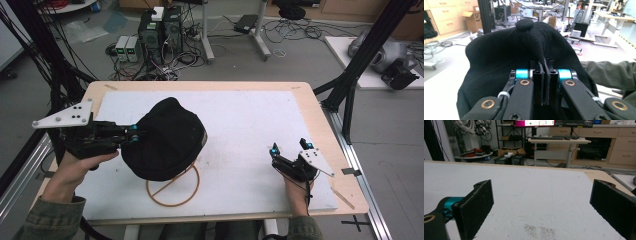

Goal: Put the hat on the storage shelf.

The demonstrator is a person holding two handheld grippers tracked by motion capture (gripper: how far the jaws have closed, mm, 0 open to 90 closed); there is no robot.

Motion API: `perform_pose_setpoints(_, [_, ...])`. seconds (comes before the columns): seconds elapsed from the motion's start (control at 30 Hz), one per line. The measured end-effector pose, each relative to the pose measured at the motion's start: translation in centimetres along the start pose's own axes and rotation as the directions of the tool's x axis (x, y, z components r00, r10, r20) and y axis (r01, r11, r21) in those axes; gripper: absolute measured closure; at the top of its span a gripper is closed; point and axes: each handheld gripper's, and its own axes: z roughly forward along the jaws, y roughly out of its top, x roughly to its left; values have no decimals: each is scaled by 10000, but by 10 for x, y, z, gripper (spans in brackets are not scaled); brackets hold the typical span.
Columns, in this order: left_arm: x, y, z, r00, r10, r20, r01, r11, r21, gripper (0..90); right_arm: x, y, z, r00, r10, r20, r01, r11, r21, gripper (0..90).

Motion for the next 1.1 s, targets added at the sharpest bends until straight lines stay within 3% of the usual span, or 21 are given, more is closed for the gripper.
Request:
perform_pose_setpoints(0.27, [1, -2, 2, 10000, -70, 60, 70, 10000, 62, 857, 0, 0, -1, 10000, 57, -26, -57, 10000, 25, 42])
perform_pose_setpoints(0.4, [1, -3, 6, 9999, 98, -47, -97, 9999, 108, 819, -1, 1, -1, 10000, 79, 7, -79, 10000, -10, 42])
perform_pose_setpoints(0.67, [3, -11, 8, 9998, -201, 30, 201, 9997, -163, 780, -4, 1, -2, 10000, 66, 55, -65, 10000, -63, 42])
perform_pose_setpoints(1.1, [10, -25, 7, 9972, -726, -198, 713, 9956, -602, 499, -4, 1, -3, 9999, 138, 54, -138, 9999, -49, 42])
